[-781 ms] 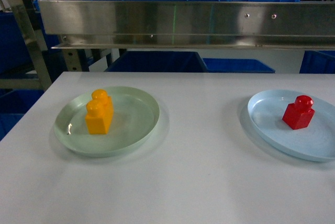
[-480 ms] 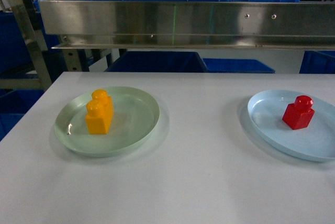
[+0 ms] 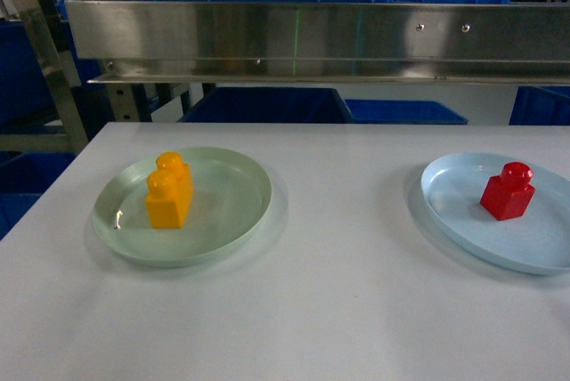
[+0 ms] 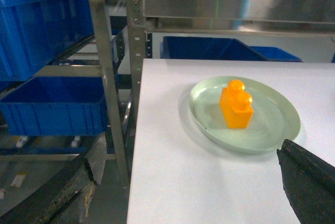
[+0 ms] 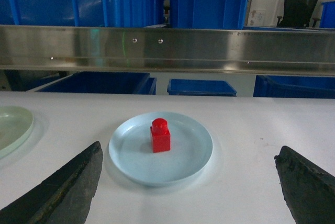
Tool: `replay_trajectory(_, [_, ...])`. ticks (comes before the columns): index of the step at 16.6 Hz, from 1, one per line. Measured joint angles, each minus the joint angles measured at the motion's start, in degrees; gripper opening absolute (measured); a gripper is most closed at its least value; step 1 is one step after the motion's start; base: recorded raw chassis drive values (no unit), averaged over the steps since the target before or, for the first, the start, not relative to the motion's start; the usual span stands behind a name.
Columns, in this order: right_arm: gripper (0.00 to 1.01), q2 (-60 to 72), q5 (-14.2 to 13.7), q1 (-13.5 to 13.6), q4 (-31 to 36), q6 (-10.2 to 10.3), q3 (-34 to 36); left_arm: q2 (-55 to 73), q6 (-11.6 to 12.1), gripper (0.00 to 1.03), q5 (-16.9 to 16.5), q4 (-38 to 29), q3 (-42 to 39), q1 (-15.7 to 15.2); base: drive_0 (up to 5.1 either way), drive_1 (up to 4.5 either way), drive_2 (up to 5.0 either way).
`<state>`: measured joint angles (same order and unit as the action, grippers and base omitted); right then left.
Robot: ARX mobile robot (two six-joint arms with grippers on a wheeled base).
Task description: Sort and place red and yellow blocks in left bins
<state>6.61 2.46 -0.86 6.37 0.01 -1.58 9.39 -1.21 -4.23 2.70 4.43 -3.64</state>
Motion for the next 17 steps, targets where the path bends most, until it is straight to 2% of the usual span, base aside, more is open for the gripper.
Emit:
replay_trajectory(1, [0.98, 9.03, 1.73, -1.09, 5.49, 1.11, -2.80, 8.09, -0.83, 0.98, -1.55, -3.32, 4.42, -1.11, 0.0, 0.00, 0.0])
replay_trajectory(2, [0.98, 21.16, 2.64, -0.42, 11.47, 3.56, -8.76, 17.64, -1.42, 0.98, -3.61, -9.73, 10.36, -1.81, 0.0, 0.00, 0.0])
replay_trajectory(3, [0.98, 31.50, 4.63, 0.59, 14.34, 5.95, -15.69, 26.51, -1.88, 0.98, -4.66, -13.27, 15.98, -0.90, 0.0, 0.00, 0.0])
replay_trajectory(4, [0.98, 43.52, 5.27, 2.27, 16.96, 7.93, -23.93, 37.33, -1.55, 0.98, -4.63, -18.08, 21.88, 1.79, 0.0, 0.00, 0.0])
replay_trajectory(7, [0.98, 52.02, 5.31, 3.28, 16.87, 9.31, -29.57, 45.16, -1.36, 0.98, -3.76, -19.39, 26.45, 3.41, 0.0, 0.00, 0.0])
replay_trajectory(11, [0.98, 62.23, 4.81, 4.55, 17.81, 9.90, -35.58, 54.55, -1.38, 0.98, -3.17, -18.82, 31.85, 4.13, 0.0, 0.00, 0.0])
replay_trajectory(12, [0.98, 68.98, 2.73, 5.53, 18.29, 9.86, -39.17, 60.59, -1.55, 0.98, -2.89, -16.61, 35.10, 4.11, 0.0, 0.00, 0.0])
replay_trajectory(14, [0.98, 83.73, -2.03, 5.88, 24.74, 7.76, -44.26, 73.79, -1.42, 0.98, 1.77, -23.30, 37.81, 5.42, 0.0, 0.00, 0.0])
replay_trajectory(15, [0.98, 85.07, -3.10, 5.66, 25.88, 6.25, -43.25, 75.60, -1.60, 0.98, 4.15, -28.20, 36.44, 5.81, 0.0, 0.00, 0.0])
replay_trajectory(16, [0.98, 84.65, -3.26, 5.25, 26.73, 5.62, -42.95, 74.77, -1.73, 0.98, 5.75, -31.02, 35.26, 5.95, 0.0, 0.00, 0.0])
replay_trajectory(17, [0.98, 82.90, -3.58, 5.18, 27.34, 4.81, -43.15, 72.37, -1.84, 0.98, 5.99, -32.33, 35.87, 5.97, 0.0, 0.00, 0.0])
